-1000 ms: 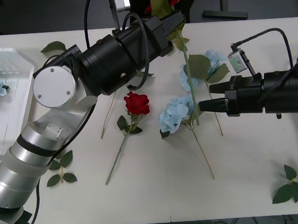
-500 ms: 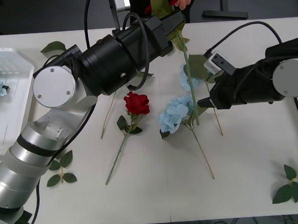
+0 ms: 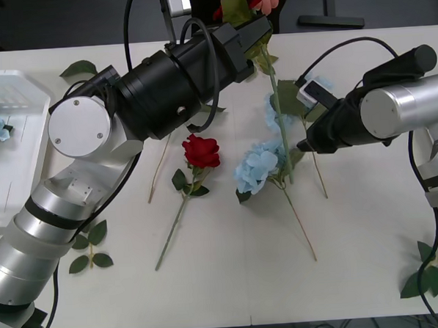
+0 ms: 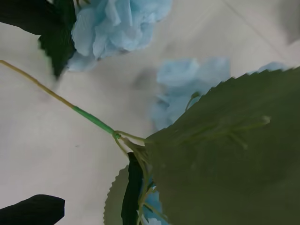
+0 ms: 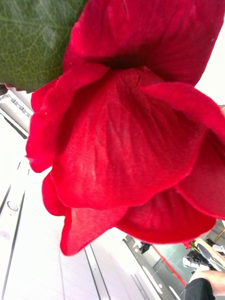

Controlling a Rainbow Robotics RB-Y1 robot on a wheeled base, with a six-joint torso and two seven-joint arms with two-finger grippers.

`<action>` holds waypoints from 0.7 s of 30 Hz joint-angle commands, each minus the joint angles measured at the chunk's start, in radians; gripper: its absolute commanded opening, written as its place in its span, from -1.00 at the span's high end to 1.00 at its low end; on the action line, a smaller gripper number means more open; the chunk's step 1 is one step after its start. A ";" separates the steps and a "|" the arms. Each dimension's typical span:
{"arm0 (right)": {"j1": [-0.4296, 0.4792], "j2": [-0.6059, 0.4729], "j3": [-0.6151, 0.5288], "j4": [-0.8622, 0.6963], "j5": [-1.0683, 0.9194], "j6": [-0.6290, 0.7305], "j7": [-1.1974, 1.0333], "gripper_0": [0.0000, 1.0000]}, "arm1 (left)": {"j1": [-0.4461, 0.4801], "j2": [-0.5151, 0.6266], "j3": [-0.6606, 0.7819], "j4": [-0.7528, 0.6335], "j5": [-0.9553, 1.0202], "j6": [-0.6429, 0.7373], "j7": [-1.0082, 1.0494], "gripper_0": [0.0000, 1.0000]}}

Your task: Place the red flowers into the right box and the blue flowers into the left box. If a person shows an open palm, hand one flower to the person first, then continue sorting.

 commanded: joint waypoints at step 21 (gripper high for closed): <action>-0.169 0.140 0.004 0.288 0.143 -0.058 -0.061 -0.99 | -0.001 -0.023 0.013 -0.022 0.019 0.010 -0.052 1.00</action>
